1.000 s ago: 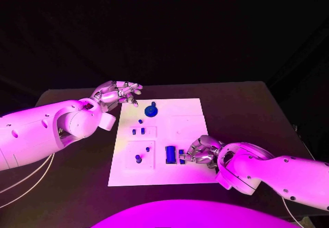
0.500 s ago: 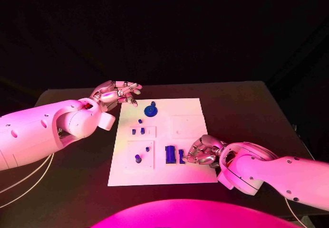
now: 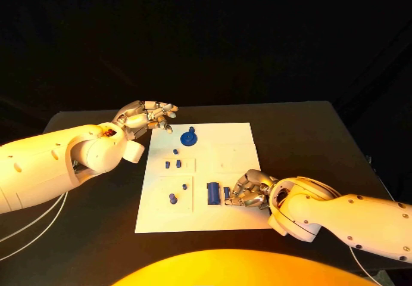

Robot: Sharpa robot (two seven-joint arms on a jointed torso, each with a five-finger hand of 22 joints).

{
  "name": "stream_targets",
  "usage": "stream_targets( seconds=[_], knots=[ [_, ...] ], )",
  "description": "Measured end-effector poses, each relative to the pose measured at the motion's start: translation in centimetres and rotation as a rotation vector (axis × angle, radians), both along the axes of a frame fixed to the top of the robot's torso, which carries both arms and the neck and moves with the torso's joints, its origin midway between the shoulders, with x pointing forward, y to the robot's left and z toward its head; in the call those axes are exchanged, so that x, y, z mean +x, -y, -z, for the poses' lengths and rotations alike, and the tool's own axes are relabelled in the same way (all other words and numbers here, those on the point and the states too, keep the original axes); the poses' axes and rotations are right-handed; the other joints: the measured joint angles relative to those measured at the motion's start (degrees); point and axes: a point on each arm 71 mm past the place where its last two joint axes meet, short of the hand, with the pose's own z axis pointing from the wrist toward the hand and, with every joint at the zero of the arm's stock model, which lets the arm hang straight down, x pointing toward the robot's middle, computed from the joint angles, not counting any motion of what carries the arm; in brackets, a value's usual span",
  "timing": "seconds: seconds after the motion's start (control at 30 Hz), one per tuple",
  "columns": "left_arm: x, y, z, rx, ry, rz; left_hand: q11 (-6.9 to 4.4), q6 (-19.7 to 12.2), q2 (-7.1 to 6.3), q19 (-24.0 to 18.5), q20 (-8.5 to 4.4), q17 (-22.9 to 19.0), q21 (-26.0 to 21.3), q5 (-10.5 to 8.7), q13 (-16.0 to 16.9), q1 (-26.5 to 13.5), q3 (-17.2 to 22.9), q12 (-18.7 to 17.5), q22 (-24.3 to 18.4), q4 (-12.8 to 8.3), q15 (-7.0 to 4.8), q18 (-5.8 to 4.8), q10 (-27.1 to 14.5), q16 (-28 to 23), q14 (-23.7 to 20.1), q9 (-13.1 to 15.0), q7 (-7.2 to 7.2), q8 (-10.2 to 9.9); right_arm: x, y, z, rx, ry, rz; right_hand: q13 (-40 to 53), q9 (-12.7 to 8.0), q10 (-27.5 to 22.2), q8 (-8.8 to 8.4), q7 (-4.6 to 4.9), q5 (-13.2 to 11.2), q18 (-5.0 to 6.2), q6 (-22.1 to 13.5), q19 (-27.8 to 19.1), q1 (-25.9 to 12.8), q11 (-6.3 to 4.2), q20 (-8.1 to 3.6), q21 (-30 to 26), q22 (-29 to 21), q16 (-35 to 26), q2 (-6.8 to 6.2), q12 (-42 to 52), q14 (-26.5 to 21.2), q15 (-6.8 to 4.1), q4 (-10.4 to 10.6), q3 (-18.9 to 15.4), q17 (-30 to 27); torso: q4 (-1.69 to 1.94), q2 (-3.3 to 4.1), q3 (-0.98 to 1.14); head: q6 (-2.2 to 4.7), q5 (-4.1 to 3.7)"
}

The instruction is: Assemble the parts on the task board

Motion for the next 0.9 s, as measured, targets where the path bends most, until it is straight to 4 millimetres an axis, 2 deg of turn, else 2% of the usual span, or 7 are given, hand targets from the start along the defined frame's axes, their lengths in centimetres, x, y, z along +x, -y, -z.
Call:
stream_targets(
  seconds=[0.37,0.5,0.6,0.67,0.7,0.73,0.9],
  knots=[
    [0.0,0.0,0.0,0.000,0.000,0.000,0.00,0.0,0.00,0.0,0.00,0.0,0.0,0.00,0.0,0.0,0.0,0.0,0.0,0.0,0.00,0.00,0.0,0.0,0.0,0.0,0.00,0.0,-0.1,0.1,0.0,-0.010,0.016,-0.007,0.0,-0.1,0.0,-0.50,0.07,0.0,0.00,0.3,0.0,0.0,0.00,0.00,0.0,0.0,0.0,0.00,0.2,0.0,0.00,0.0,0.0,0.0,-0.03,-0.01,0.00,0.00,0.12],
    [0.0,0.0,0.0,0.000,0.000,0.000,0.00,0.0,0.00,0.2,0.21,0.0,0.0,0.00,0.0,0.0,-0.2,0.2,-0.1,-0.2,0.00,0.01,0.0,0.0,0.0,0.0,0.00,0.0,-0.3,0.5,0.0,-0.006,0.021,-0.005,0.0,-0.6,0.0,-0.70,0.22,0.0,0.00,-0.1,0.0,-0.5,0.00,0.00,-0.1,0.0,0.0,-0.51,0.2,0.0,0.00,1.1,-1.1,0.0,-0.04,-0.03,0.01,0.19,0.16],
    [0.0,-0.1,0.0,0.001,0.000,-0.001,0.00,0.0,0.00,0.2,0.19,0.0,0.0,0.00,0.0,0.0,-0.2,0.2,-0.1,-0.2,0.00,0.01,0.0,0.0,0.0,0.0,0.00,0.0,-0.2,1.1,-0.2,-0.001,0.033,0.008,0.0,-0.6,0.0,-0.61,0.53,0.0,0.00,-0.4,0.0,-3.1,0.00,0.00,-0.9,0.0,0.0,-1.05,0.1,0.0,0.00,2.8,-4.1,0.0,-0.07,-0.07,0.00,0.43,0.16],
    [0.1,-0.2,0.0,0.002,0.000,-0.003,0.00,0.0,0.00,0.4,0.00,0.0,0.0,0.00,0.0,0.0,-0.2,0.2,-0.1,-0.2,0.00,0.01,0.0,0.0,0.0,0.0,0.00,0.0,0.0,1.6,-0.5,0.015,0.048,0.020,0.0,-0.6,-1.0,-0.70,0.67,0.0,0.00,-0.8,0.0,-4.4,0.47,0.00,-3.5,0.0,-1.0,-0.42,-1.8,0.0,0.00,3.1,-8.2,0.0,-0.09,-0.11,-0.02,0.59,0.16],
    [0.1,-0.2,0.0,0.002,0.000,-0.003,0.00,0.0,0.00,0.4,0.00,0.0,0.0,0.00,0.0,0.0,-0.2,0.2,-0.1,-0.2,0.00,0.01,0.0,0.0,0.0,0.0,0.00,0.0,0.1,1.6,-0.6,0.018,0.051,0.022,0.0,-0.5,-1.2,-0.70,0.67,0.0,0.00,-0.9,0.0,-4.5,0.48,0.00,-3.8,0.0,-1.1,-0.36,-2.0,0.0,0.00,3.1,-8.6,0.0,-0.09,-0.12,-0.02,0.63,0.16],
    [0.1,-0.2,0.0,0.002,0.000,-0.004,0.00,0.0,0.00,0.4,0.00,0.0,0.0,0.00,0.0,0.0,-0.2,0.2,-0.1,-0.2,0.00,0.01,0.0,0.0,0.0,0.0,0.00,0.0,0.3,1.8,-0.9,0.037,0.064,0.028,0.0,-0.6,-1.7,-0.80,0.90,0.0,0.68,-1.7,0.0,-4.4,0.81,0.02,-5.4,0.0,-1.5,0.45,-2.8,0.0,0.00,3.2,-10.9,0.0,-0.12,-0.14,-0.05,0.73,0.16],
    [0.3,-0.3,0.1,0.003,0.002,-0.010,0.21,0.0,0.31,0.0,0.35,-0.3,-1.8,0.00,0.0,0.3,-1.2,0.2,-1.0,-0.1,0.50,0.00,-0.2,-1.2,-1.7,-0.1,0.00,0.2,1.8,2.4,-2.2,0.147,0.135,0.059,0.0,-1.6,-3.3,-3.75,2.51,0.0,1.00,-5.9,-1.2,-2.1,2.33,1.19,-10.4,0.0,-2.6,2.80,-4.6,0.1,1.20,3.1,-14.5,0.0,-0.19,-0.42,-0.30,1.39,0.09]
  ],
)
